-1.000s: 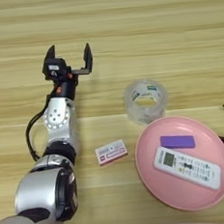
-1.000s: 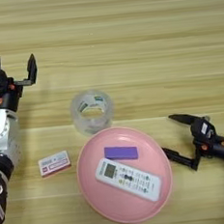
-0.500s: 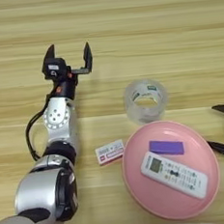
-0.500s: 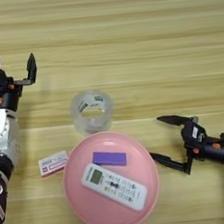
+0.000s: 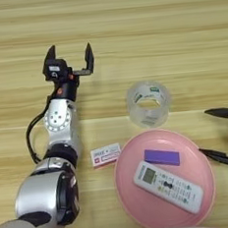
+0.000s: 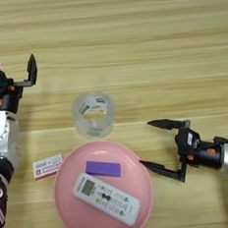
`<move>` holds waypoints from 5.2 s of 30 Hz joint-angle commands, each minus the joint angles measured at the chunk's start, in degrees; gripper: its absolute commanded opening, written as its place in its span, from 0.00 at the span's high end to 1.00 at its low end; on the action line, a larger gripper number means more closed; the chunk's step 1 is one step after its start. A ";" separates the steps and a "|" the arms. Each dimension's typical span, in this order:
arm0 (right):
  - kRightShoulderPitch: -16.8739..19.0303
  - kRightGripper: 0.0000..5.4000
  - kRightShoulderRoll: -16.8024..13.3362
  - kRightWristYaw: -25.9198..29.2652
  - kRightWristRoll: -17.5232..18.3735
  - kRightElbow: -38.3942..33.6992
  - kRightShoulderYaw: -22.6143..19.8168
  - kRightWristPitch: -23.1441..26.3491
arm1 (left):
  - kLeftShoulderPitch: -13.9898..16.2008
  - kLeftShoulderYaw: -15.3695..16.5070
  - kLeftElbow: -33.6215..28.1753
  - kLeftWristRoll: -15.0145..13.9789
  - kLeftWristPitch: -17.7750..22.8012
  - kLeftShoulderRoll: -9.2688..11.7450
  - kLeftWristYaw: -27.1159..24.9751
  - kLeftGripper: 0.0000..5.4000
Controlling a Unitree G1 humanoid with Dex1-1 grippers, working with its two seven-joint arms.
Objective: Move the objects on the table
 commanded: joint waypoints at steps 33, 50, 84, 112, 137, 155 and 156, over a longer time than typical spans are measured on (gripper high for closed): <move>-0.90 0.00 -10.54 8.19 11.45 -37.58 9.49 31.13 | 0.55 -1.24 -2.12 0.74 -0.89 -0.99 2.11 0.00; 1.90 0.00 -13.02 3.14 4.49 -46.51 17.17 39.13 | 1.53 -2.05 -4.28 0.68 -0.60 -1.78 2.44 0.00; 0.91 0.08 -10.20 2.78 -5.11 -35.53 25.43 35.14 | 2.51 -2.91 -5.95 0.69 -0.15 -1.94 2.93 0.00; -2.04 0.47 -9.24 2.84 -3.77 -32.69 23.01 30.50 | 2.17 -3.02 -5.49 0.93 -0.31 -2.11 3.37 0.00; -9.58 0.47 -8.35 0.13 4.07 -31.93 10.67 31.46 | 2.62 -2.58 -8.96 -3.41 0.78 -1.50 -5.63 0.00; -10.84 0.47 -6.90 1.63 6.26 -27.28 8.82 31.44 | 17.05 -10.36 -47.39 -26.55 30.67 8.17 -47.11 0.00; -10.76 0.47 -6.90 1.73 6.45 -27.51 8.78 31.58 | 18.20 -11.87 -49.08 -25.45 31.28 8.97 -48.80 0.00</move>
